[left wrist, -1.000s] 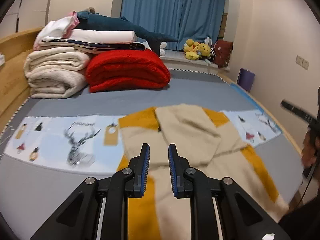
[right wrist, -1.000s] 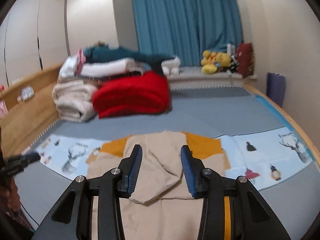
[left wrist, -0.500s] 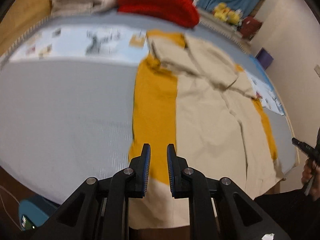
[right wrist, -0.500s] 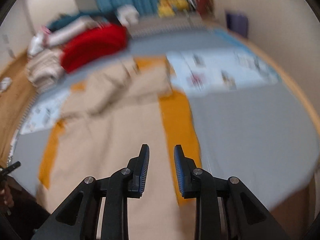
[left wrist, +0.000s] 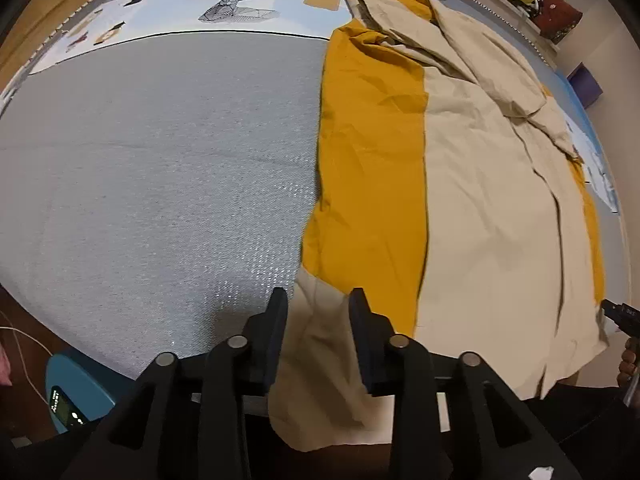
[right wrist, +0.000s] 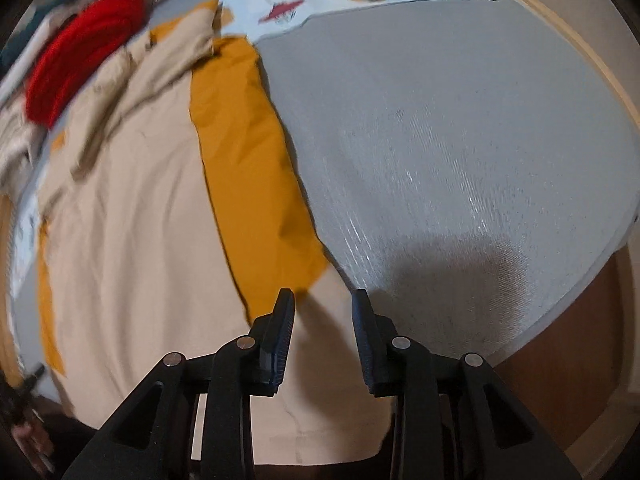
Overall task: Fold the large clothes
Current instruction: 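Grasp the jacket hem with the left tool while the right tool grasps it too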
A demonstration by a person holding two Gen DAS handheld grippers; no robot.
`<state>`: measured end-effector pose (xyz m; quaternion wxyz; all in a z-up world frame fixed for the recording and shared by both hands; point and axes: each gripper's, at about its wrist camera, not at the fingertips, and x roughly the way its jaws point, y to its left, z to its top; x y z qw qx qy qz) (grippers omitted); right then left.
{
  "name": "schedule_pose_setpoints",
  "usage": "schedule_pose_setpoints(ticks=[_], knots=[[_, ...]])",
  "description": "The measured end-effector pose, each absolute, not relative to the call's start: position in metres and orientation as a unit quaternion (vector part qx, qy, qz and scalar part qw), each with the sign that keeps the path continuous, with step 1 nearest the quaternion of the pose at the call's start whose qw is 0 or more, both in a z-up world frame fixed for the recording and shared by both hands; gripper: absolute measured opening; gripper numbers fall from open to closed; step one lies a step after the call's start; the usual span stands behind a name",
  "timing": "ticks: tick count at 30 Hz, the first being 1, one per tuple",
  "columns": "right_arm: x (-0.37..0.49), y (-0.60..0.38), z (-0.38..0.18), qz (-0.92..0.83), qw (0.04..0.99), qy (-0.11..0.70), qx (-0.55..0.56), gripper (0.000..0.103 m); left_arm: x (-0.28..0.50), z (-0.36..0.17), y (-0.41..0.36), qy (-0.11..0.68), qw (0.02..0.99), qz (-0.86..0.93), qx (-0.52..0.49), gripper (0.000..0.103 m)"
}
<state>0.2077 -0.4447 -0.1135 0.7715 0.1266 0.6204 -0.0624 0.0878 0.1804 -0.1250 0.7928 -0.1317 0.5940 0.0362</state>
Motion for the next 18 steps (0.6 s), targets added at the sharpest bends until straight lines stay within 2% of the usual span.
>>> schedule_pose_setpoints(ticks=[3,7,10,14,18], knots=[[0.206,-0.439,-0.115,-0.065,0.771,0.626,0.096,0.040,0.090,-0.130,0.180,0.600,0.789,0.037,-0.124,0.038],[0.201,-0.441,-0.117,-0.082,0.770,0.628,0.077,0.053,0.094,-0.140,0.180,0.613,0.781,0.037,-0.117,0.039],[0.198,-0.445,-0.119,-0.092,0.768,0.630,0.070,0.055,0.095,-0.147,0.180,0.620,0.774,0.040,-0.118,0.039],[0.196,-0.452,-0.121,-0.107,0.761,0.636,0.071,0.064,0.100,-0.151,0.177,0.624,0.771,0.040,-0.120,0.039],[0.191,-0.454,-0.127,-0.108,0.750,0.649,0.060,0.066,0.098,-0.155,0.176,0.628,0.768,0.041,-0.118,0.039]])
